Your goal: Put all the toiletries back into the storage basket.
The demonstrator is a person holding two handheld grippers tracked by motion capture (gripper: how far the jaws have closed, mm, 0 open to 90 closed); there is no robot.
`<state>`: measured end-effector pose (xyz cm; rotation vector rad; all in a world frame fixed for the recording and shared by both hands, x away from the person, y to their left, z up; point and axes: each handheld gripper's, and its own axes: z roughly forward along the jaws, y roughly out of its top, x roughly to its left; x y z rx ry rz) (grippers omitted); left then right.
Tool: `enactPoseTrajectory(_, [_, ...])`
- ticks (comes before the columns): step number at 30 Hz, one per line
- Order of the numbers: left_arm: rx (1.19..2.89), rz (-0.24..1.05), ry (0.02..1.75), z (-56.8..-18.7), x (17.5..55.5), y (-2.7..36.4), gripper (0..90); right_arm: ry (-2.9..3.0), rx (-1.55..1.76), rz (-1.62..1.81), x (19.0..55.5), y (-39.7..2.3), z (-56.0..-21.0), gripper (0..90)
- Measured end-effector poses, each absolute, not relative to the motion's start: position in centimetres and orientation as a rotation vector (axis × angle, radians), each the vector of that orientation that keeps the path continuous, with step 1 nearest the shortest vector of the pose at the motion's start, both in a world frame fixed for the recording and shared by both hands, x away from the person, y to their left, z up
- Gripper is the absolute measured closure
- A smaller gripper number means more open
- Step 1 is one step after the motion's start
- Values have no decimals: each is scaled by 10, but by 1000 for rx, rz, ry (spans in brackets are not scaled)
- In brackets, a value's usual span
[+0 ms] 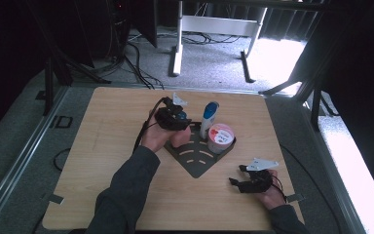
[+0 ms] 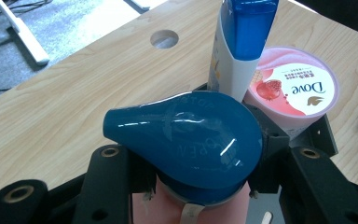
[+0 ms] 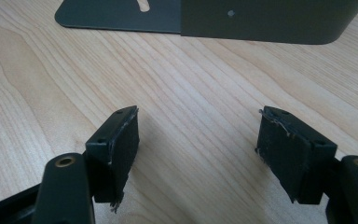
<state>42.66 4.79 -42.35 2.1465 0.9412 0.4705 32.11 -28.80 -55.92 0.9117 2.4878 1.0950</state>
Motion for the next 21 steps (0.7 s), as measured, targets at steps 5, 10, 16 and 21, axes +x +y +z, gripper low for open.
enactPoseTrajectory(5, [2155,472,942,-428,431,41,528,2487,912,1094,321,-288,-559,290])
enactPoseTrajectory(10, [2155,476,949,-432,435,37,528,2488,910,1094,321,-288,-559,290])
enactPoseTrajectory(16, [2160,479,956,-434,441,30,528,2487,913,1094,321,-288,-559,289])
enactPoseTrajectory(21, [2162,481,955,-432,446,25,528,2488,915,1097,321,-288,-559,290])
